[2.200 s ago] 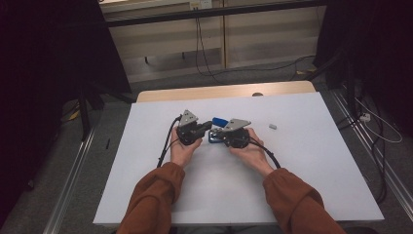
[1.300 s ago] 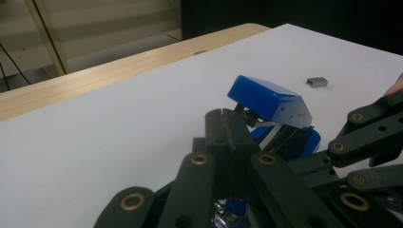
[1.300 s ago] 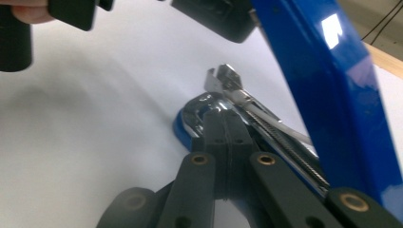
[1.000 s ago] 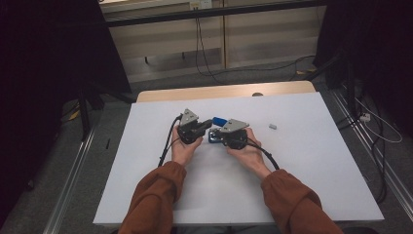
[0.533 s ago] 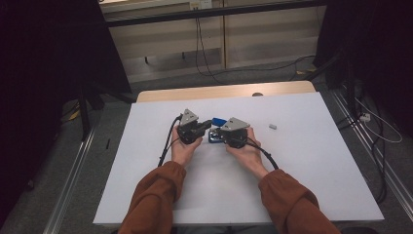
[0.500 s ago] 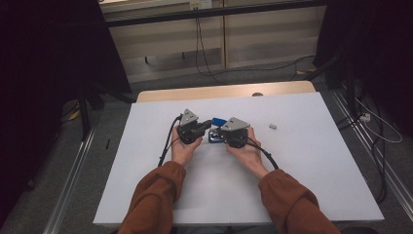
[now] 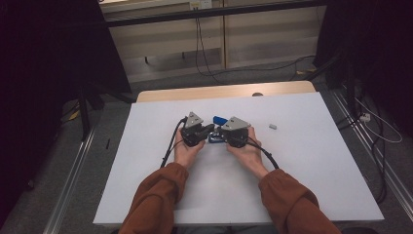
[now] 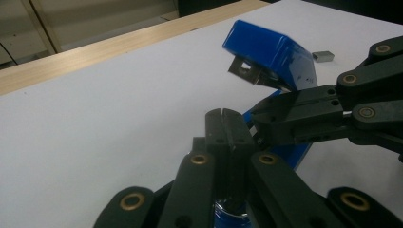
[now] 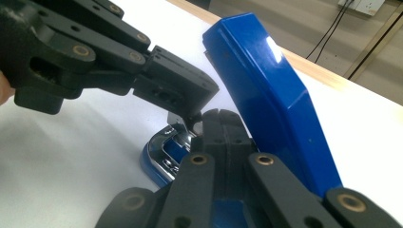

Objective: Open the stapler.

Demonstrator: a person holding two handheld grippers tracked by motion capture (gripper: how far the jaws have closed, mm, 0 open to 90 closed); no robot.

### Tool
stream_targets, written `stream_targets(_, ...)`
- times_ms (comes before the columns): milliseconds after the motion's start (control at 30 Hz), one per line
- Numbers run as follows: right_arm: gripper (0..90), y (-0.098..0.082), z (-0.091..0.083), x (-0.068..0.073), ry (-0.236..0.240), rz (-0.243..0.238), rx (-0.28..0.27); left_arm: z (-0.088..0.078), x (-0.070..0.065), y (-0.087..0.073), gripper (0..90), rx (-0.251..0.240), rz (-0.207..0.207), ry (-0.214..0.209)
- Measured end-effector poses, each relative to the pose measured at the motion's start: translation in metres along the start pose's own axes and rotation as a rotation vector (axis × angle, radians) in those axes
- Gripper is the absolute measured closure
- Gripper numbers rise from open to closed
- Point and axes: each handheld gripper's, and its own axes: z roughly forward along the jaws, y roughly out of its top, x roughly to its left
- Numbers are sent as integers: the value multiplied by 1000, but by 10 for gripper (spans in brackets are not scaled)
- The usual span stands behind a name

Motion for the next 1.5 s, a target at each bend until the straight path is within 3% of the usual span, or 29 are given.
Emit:
stream_targets(133,900,0,0,0,-1,3,-2,1,-2,-1,900,5,18,1)
stream_targets(700,900,1,-2,-2,-39,10,-17,0,-1,-2,900,-16,26,13)
stream_targets(767,900,2,-2,-3,-33,28,-21,-1,0,-2,900,-20,19,5)
stream_targets(1500,900,4,-6,-6,-85,35,-41,0,2,-3,900,-24,17,3)
